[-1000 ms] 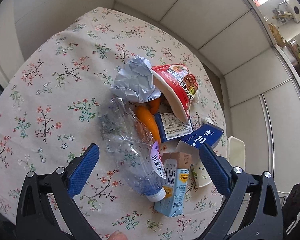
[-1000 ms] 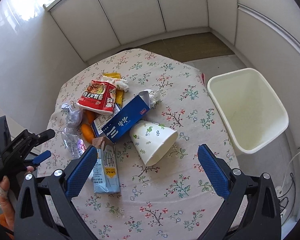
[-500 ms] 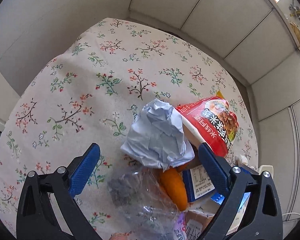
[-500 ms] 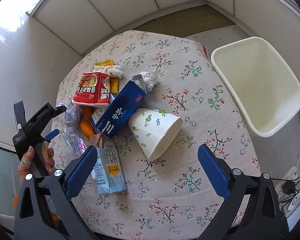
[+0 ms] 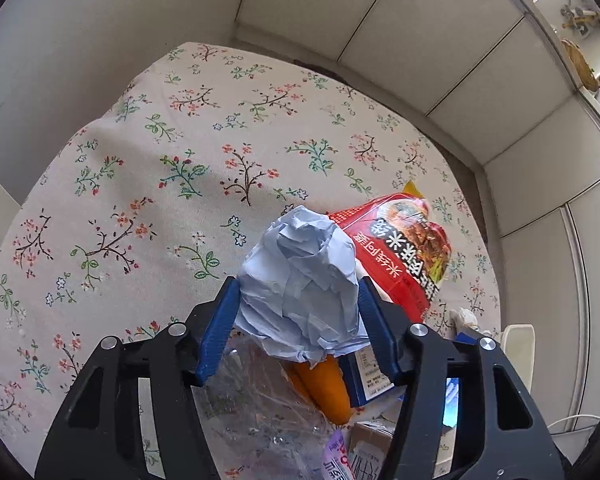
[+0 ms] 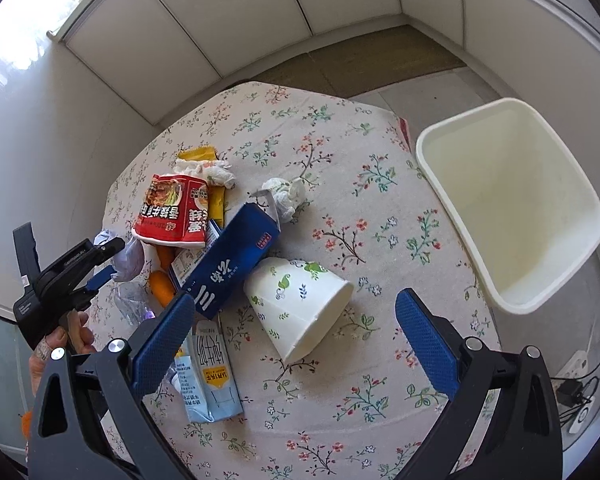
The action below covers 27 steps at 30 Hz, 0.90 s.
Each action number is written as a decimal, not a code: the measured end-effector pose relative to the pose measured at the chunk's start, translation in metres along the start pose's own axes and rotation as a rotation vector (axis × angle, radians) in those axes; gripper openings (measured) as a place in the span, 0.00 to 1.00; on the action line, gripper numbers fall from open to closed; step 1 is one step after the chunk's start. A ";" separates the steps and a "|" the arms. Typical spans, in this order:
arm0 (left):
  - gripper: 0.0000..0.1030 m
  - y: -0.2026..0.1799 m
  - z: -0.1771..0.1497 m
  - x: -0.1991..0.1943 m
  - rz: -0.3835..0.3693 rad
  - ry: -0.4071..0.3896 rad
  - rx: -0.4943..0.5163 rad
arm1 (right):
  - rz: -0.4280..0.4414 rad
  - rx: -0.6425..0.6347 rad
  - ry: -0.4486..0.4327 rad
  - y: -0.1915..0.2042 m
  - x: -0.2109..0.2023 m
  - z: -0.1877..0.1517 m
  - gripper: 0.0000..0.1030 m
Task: Collect trash
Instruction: 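Grasp the crumpled paper with the left gripper while the right gripper grasps the white tissue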
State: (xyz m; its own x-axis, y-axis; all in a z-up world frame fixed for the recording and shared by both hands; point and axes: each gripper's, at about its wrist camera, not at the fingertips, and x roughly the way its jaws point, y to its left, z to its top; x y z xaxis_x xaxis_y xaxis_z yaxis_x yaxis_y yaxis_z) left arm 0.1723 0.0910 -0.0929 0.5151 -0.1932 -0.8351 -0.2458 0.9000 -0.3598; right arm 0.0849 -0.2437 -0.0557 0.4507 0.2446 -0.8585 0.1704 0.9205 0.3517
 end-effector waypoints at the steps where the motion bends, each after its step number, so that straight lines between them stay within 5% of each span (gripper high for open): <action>1: 0.56 -0.001 -0.001 -0.009 -0.018 -0.011 -0.005 | 0.008 -0.025 -0.003 0.004 0.001 0.005 0.94; 8: 0.56 -0.011 -0.006 -0.076 -0.176 -0.083 -0.037 | 0.030 -0.256 0.005 0.041 0.036 0.061 0.94; 10: 0.56 -0.019 -0.005 -0.093 -0.196 -0.117 0.003 | 0.016 -0.330 0.017 0.053 0.053 0.079 0.84; 14: 0.56 -0.027 -0.003 -0.117 -0.209 -0.162 0.063 | 0.019 -0.481 0.082 0.077 0.096 0.109 0.68; 22: 0.56 -0.010 -0.006 -0.119 -0.173 -0.130 0.103 | 0.014 -0.722 0.141 0.108 0.172 0.120 0.49; 27: 0.57 0.000 -0.007 -0.112 -0.173 -0.098 0.096 | 0.084 -0.766 0.185 0.121 0.195 0.120 0.48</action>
State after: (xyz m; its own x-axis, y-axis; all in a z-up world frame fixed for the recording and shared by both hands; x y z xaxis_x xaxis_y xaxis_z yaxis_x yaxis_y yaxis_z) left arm 0.1092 0.1097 -0.0018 0.6214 -0.3131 -0.7182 -0.0699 0.8909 -0.4489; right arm 0.2979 -0.1213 -0.1357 0.2707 0.3074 -0.9123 -0.5385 0.8339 0.1212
